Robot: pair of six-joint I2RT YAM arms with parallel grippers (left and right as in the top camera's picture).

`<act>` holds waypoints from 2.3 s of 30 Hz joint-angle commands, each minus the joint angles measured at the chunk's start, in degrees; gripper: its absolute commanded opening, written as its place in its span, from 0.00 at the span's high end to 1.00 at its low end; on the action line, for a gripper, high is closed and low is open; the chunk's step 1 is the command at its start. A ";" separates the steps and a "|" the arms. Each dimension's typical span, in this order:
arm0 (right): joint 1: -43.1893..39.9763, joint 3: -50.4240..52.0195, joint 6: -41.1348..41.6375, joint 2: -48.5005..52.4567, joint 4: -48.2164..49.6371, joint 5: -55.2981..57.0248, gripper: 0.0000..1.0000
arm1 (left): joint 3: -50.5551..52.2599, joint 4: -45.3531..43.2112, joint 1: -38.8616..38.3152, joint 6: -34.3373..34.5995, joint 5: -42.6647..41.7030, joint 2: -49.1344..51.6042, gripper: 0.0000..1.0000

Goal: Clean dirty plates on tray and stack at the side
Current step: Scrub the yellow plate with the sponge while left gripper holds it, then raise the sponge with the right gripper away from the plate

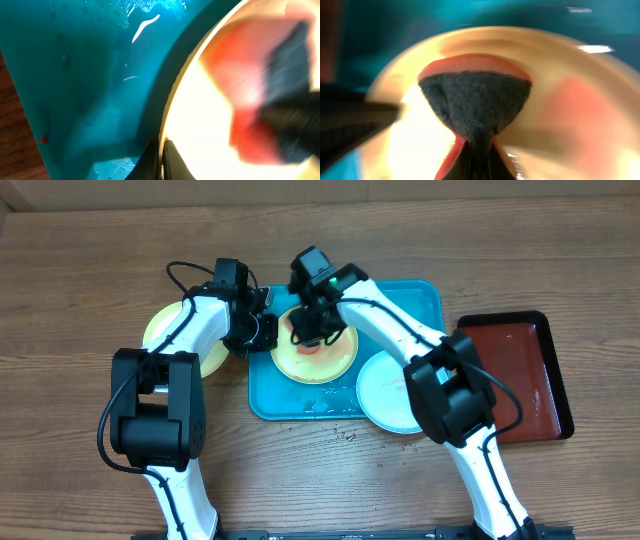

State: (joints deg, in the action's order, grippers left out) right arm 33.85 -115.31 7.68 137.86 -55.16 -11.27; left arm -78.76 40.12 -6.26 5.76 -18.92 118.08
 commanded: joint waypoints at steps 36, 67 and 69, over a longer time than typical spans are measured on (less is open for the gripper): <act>-2.16 -0.55 27.52 0.70 0.33 5.14 0.96 | 1.36 0.52 0.26 -1.49 2.34 1.27 0.96; 0.26 -0.55 20.20 0.70 -5.95 -11.47 0.96 | 1.36 0.70 0.26 -1.46 2.32 1.27 0.96; -0.07 -0.55 20.90 0.70 -3.89 -11.32 0.96 | 1.36 0.79 0.26 -1.42 2.32 1.27 0.96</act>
State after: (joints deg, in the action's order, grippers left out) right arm 34.87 -116.09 25.10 137.97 -61.08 -22.28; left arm -78.76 40.29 -6.26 5.34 -18.98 118.08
